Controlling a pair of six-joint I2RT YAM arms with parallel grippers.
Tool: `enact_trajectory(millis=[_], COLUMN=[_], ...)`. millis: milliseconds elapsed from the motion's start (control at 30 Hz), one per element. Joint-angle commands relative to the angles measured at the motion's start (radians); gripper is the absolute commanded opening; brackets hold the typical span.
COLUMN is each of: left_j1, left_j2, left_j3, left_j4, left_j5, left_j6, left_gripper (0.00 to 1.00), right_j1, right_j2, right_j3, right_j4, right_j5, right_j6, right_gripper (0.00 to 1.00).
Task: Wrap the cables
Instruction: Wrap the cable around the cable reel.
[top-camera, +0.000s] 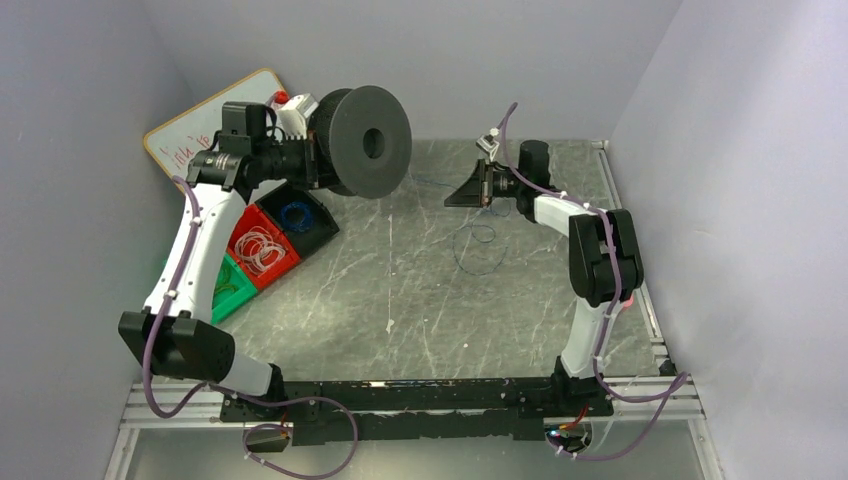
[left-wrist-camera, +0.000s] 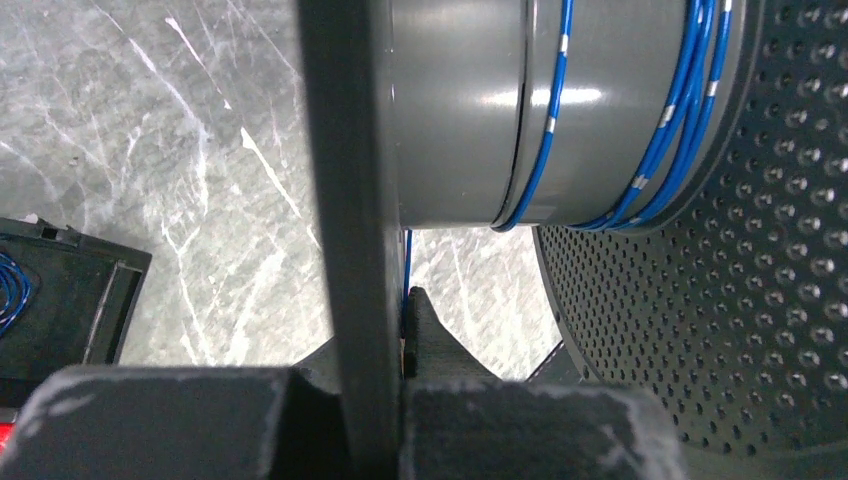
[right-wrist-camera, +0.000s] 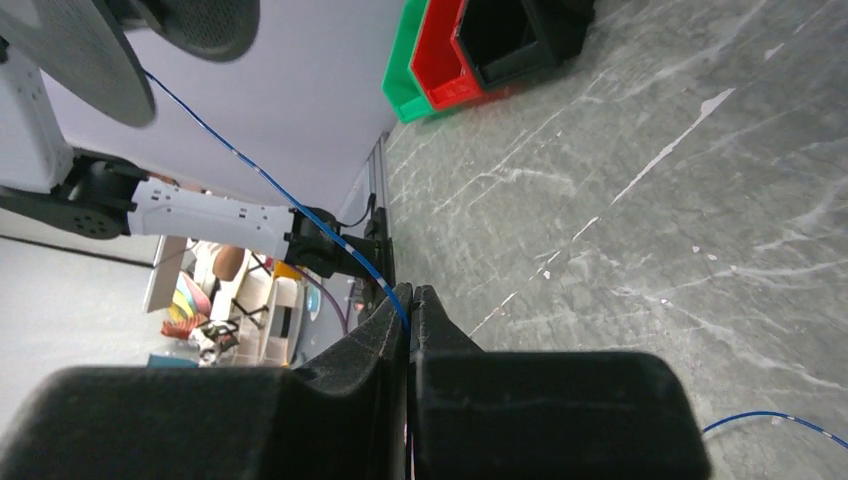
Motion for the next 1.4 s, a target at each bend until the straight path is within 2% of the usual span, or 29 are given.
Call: enact_trajectory(millis=[0, 200, 267, 467, 767, 1167, 1367], left_j1=[-0.005, -0.051, -0.083, -0.181, -0.291, -0.348, -0.350], left_j2=[-0.083, -0.106, -0.107, -0.110, -0.077, -0.008, 0.064], left_j3=[-0.022, -0.058, -0.059, -0.082, -0.114, -0.126, -0.096], left_j4=[0.012, -0.032, -0.057, -0.082, -0.031, 0.013, 0.013], left_j5=[0.029, -0.004, -0.039, -0.246, -0.595, -0.744, -0.797], left_j6=[0.125, 0.196, 0.264, 0.340, 0.363, 0.340, 0.310], left_gripper=[0.02, 0.02, 0.02, 0.02, 0.02, 0.02, 0.02], right_j1=[-0.038, -0.065, -0.072, -0.076, -0.071, 0.007, 0.098], right_j2=[-0.074, -0.126, -0.133, -0.189, -0.301, -0.326, -0.311], right_j3=[-0.001, -0.007, -0.006, -0.008, -0.032, -0.048, -0.066], right_j4=[0.044, 0.031, 0.049, 0.118, 0.262, 0.358, 0.503], right_j5=[0.001, 0.028, 0.021, -0.003, -0.016, -0.040, -0.062], right_j6=[0.032, 0.049, 0.084, 0.162, 0.279, 0.324, 0.399], right_gripper=[0.07, 0.07, 0.07, 0.07, 0.08, 0.09, 0.09])
